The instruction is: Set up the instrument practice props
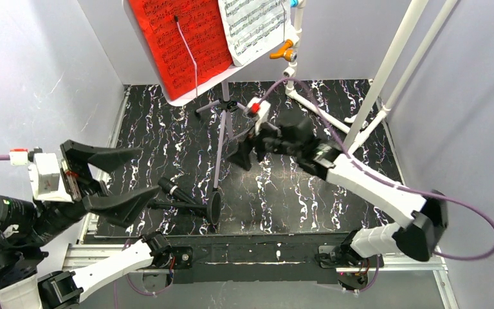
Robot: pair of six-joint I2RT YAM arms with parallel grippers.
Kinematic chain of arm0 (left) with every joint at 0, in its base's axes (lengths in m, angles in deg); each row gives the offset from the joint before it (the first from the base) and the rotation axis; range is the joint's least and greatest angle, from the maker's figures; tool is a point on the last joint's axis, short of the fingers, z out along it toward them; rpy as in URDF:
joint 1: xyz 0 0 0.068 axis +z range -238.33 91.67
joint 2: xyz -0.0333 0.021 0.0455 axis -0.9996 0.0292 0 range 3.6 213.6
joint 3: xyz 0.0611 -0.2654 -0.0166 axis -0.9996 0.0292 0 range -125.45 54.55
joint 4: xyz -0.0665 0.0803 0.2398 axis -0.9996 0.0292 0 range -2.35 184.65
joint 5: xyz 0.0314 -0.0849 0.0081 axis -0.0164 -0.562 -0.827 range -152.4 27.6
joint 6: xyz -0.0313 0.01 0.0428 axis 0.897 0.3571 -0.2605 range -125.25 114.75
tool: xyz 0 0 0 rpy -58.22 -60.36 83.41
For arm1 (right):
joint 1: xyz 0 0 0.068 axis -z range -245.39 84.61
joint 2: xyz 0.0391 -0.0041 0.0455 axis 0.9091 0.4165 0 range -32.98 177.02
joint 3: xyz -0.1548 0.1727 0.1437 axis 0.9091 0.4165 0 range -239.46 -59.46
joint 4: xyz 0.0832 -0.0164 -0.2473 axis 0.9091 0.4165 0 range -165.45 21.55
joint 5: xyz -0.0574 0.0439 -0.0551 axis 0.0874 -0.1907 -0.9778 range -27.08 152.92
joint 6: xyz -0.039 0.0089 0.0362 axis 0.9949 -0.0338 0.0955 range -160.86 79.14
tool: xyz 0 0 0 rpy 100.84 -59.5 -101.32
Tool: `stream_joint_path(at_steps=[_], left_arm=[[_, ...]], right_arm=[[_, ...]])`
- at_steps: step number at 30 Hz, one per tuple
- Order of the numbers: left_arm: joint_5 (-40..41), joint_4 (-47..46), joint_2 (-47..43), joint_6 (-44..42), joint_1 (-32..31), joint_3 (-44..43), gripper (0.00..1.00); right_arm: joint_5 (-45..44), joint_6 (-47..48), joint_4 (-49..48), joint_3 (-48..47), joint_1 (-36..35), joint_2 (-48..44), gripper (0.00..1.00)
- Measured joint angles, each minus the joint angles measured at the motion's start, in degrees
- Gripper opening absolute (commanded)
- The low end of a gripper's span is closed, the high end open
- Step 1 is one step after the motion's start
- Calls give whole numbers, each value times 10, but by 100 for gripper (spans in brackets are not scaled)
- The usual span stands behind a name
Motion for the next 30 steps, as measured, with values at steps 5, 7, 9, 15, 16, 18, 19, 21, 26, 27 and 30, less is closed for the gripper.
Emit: stream_joint_path(at_steps=[5, 7, 9, 15, 16, 18, 19, 21, 26, 27, 30], left_arm=[[-4, 80, -42, 10, 0, 29, 98], [-2, 100, -55, 16, 0, 51, 98], [3, 112, -69, 26, 0, 77, 98], [24, 135, -96, 49, 0, 146, 98], [27, 136, -99, 52, 0, 154, 98], [31, 137, -106, 55, 0, 165, 98], [32, 137, -111, 56, 0, 171, 98], [36, 137, -119, 58, 0, 179, 98], [47, 137, -128, 61, 0, 194, 98], [47, 137, -128, 61, 0, 196, 98], [47, 137, -128, 63, 0, 200, 98]], right_arm=[[-59, -106, -68, 62, -48, 87, 92], [-89, -159, -87, 66, -52, 130, 85], [-128, -205, -104, 66, -58, 167, 79], [-236, -311, -132, 66, -91, 236, 69], [-249, -320, -134, 66, -97, 246, 68], [-270, -336, -144, 66, -108, 267, 66], [-278, -340, -153, 69, -113, 276, 65], [-290, -342, -168, 76, -120, 292, 62], [-321, -331, -208, 83, -137, 331, 51], [-328, -329, -214, 85, -141, 338, 49], [-345, -320, -240, 87, -152, 352, 38]])
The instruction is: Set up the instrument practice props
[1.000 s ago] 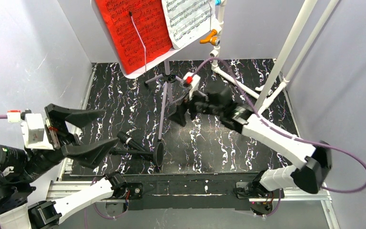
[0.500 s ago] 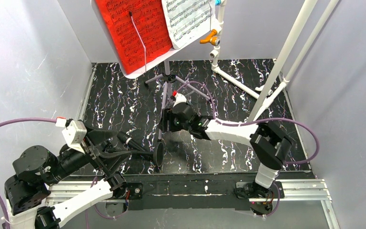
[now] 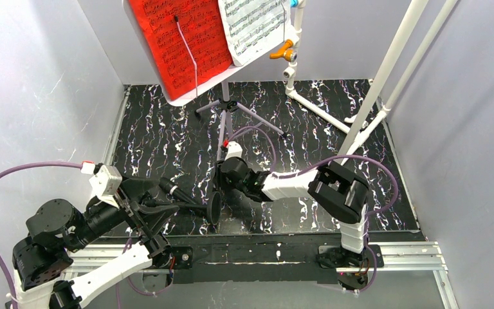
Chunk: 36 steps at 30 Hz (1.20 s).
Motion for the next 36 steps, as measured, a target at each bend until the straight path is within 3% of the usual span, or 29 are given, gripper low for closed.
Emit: stream_joint_path(at_steps=[12, 18, 36], left_arm=[[15, 0, -2, 2, 0, 1, 98], [20, 0, -2, 2, 0, 1, 98], [40, 12, -18, 2, 0, 6, 98]], right_arm=[[-32, -3, -61, 0, -13, 29, 16], [-61, -30, -103, -43, -13, 80, 7], [-153, -51, -146, -233, -11, 235, 3]])
